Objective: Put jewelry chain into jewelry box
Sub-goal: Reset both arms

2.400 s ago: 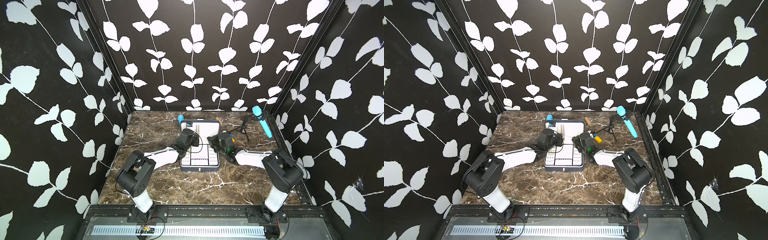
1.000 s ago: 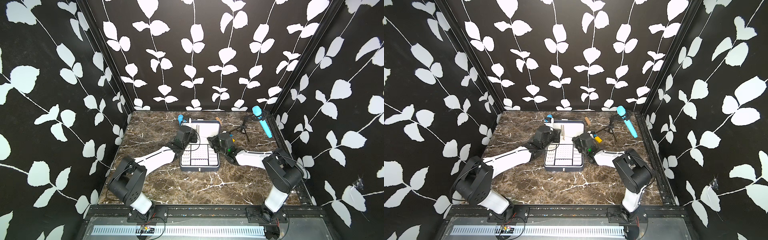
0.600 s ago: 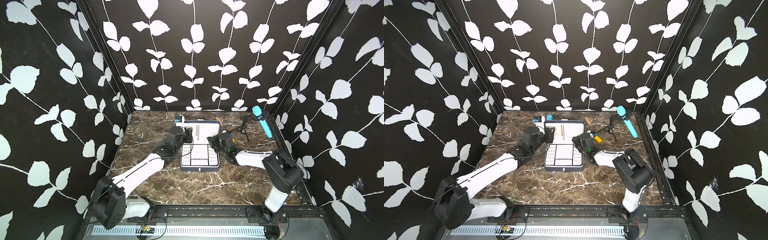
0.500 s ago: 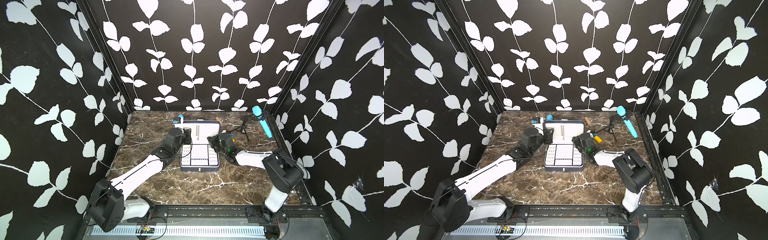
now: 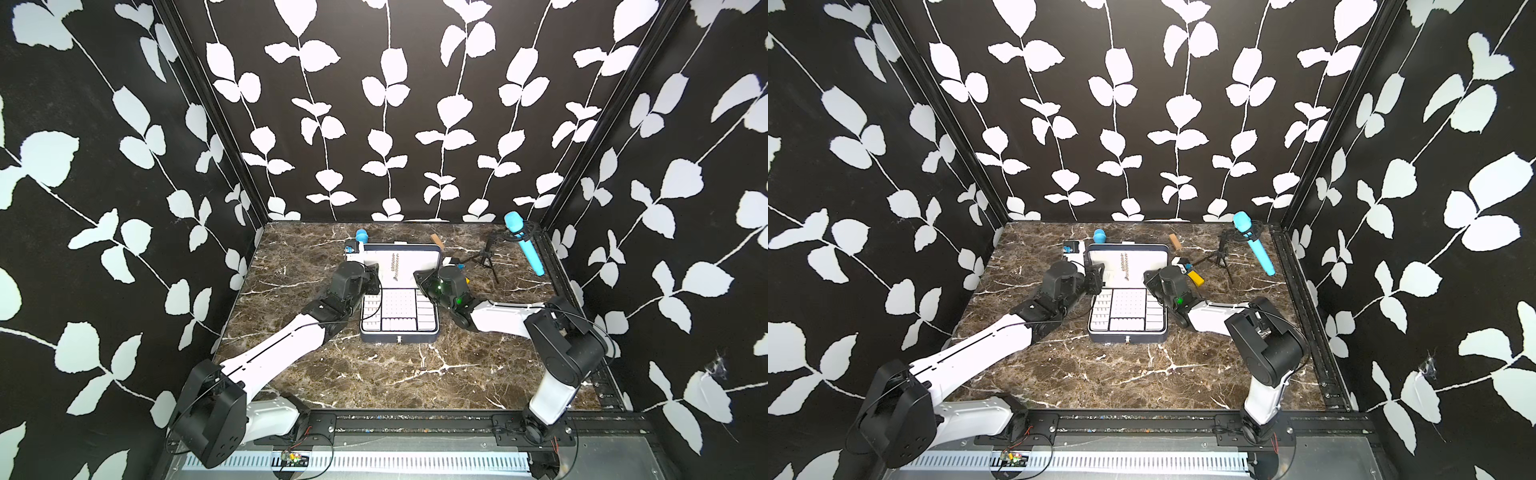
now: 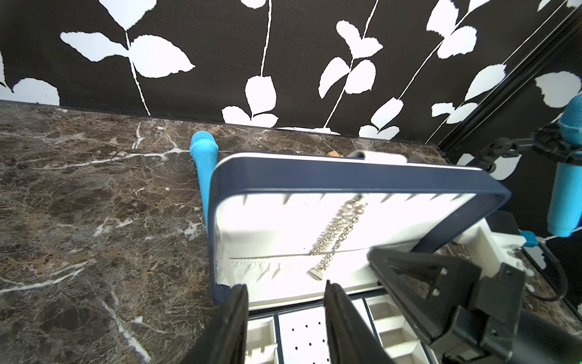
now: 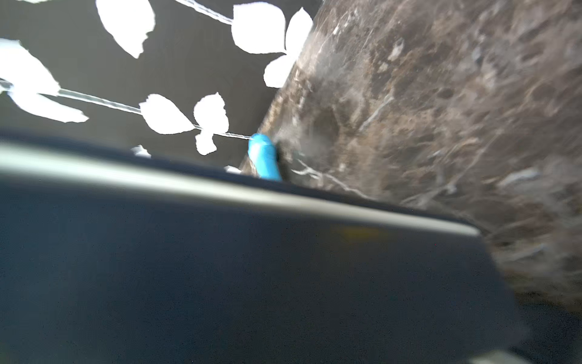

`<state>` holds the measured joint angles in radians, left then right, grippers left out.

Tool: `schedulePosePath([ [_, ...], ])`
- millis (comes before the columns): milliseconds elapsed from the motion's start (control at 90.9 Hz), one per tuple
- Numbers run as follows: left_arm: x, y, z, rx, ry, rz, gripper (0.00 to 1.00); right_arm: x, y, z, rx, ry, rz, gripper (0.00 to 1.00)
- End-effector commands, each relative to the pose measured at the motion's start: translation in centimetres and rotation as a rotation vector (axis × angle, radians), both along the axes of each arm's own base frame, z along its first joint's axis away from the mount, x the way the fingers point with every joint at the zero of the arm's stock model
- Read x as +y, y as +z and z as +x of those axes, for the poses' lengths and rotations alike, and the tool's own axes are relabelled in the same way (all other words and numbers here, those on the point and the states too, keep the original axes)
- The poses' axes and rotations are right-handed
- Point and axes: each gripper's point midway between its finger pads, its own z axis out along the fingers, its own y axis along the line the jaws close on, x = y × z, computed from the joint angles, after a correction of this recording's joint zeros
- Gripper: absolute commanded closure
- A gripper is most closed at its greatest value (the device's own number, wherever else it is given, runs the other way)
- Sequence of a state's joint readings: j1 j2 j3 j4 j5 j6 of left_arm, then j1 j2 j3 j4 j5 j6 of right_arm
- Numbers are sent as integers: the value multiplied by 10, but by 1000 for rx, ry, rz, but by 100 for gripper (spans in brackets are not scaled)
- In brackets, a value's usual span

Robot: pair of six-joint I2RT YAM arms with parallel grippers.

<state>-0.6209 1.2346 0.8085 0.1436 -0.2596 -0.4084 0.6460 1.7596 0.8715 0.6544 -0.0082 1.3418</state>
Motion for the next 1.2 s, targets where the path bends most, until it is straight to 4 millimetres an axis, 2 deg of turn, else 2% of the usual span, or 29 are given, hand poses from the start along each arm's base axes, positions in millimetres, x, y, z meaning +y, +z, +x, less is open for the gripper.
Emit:
schedulePosePath([
  [0, 8, 4, -3, -13, 19, 4, 57, 6, 45, 8, -126, 0, 78, 63],
  [77, 7, 5, -4, -14, 15, 3, 57, 4, 44, 7, -120, 0, 77, 58],
  [242, 7, 9, -6, -14, 7, 3, 57, 1, 41, 3, -108, 14, 68, 52],
  [352, 12, 16, -12, -14, 9, 11, 56, 0, 43, -8, -108, 67, 74, 44],
  [451, 25, 28, -21, -16, 31, 29, 51, -4, 47, -26, -112, 158, 64, 33],
  [473, 29, 30, -24, -14, 42, 37, 47, -6, 54, -33, -123, 182, 62, 29],
  [539, 45, 39, -33, -15, 88, 56, 38, -10, 57, -53, -117, 278, 2, 20],
  [627, 69, 51, -45, -13, 165, 75, 24, -20, 65, -82, -135, 393, -90, 13],
  [649, 74, 54, -47, -14, 183, 78, 16, -23, 66, -89, -140, 414, -120, 12],
  [660, 76, 56, -49, -15, 191, 78, 9, -25, 66, -92, -144, 422, -136, 12],
  [682, 81, 58, -51, -15, 207, 80, 3, -30, 70, -98, -159, 433, -163, 9],
  [715, 87, 62, -54, -19, 232, 77, 2, -38, 73, -104, -171, 438, -219, 2],
  [781, 96, 69, -58, -31, 261, 88, 1, -61, 77, -111, -172, 394, -356, 0],
  [869, 114, 74, -60, -52, 371, 74, 1, -108, 75, -105, -69, 171, -483, 0],
  [946, 124, 77, -59, -113, 417, 76, 1, -119, 95, -93, -244, 131, -606, 0],
  [990, 125, 77, -58, -141, 418, 104, 1, -128, 98, -85, -307, 110, -723, 1],
  [1122, 138, 54, -38, -115, 512, 394, 2, -172, 97, -53, -249, -24, -1072, 1],
  [1188, 144, 37, -21, -108, 536, 553, 2, -166, 100, -33, -347, 40, -1083, 1],
])
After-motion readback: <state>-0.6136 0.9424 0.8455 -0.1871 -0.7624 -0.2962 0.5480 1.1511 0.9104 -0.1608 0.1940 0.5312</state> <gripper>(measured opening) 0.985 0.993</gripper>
